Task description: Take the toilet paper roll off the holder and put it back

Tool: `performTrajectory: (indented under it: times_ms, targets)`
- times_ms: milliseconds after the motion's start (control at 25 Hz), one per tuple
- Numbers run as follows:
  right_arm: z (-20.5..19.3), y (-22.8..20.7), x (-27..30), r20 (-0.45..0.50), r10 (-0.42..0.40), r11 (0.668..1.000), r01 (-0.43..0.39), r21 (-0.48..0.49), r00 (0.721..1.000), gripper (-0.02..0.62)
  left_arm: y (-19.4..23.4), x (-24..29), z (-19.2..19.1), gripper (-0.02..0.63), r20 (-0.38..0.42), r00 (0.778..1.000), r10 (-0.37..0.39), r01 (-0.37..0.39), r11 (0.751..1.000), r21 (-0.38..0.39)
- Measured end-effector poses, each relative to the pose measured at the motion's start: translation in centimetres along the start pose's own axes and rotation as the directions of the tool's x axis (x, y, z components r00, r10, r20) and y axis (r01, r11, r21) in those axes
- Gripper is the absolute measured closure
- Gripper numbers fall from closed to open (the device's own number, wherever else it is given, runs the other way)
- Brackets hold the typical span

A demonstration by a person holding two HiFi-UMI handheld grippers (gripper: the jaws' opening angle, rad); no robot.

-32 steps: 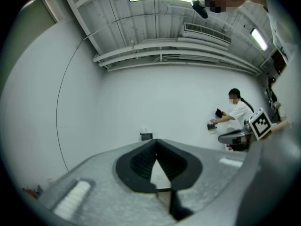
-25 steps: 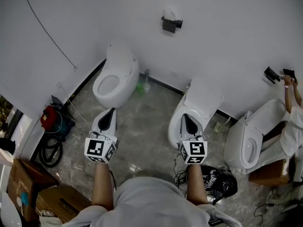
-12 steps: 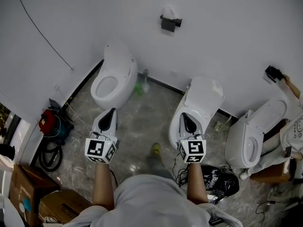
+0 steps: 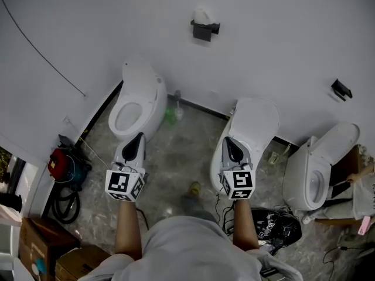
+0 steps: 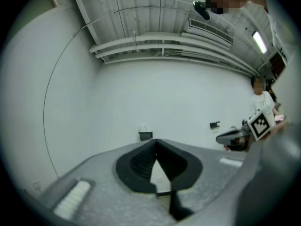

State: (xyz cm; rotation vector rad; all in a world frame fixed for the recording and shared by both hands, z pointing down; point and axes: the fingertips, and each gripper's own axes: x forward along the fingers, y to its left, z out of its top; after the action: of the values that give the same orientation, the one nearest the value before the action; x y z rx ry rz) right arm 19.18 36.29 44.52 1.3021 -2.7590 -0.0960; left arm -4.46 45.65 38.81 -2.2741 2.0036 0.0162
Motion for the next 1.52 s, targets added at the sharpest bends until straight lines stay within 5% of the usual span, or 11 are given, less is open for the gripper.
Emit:
performTrajectory:
  times_ms: [640, 1520]
  targets:
    - [0.1, -12.0, 17.5, -0.011, -0.028, 0.999, 0.029, 0.027, 1.0, 0.597, 5.4, 20.5, -1.1, 0.606, -0.032, 0.999, -0.013, 0.015, 0.999, 0.037]
    - [-0.1, -18.4, 30.6, -0.008, -0.083, 0.996, 0.083, 0.023, 0.997, 0.597, 11.2, 35.6, -3.2, 0.606, -0.015, 0.998, -0.064, 0.064, 0.998, 0.015]
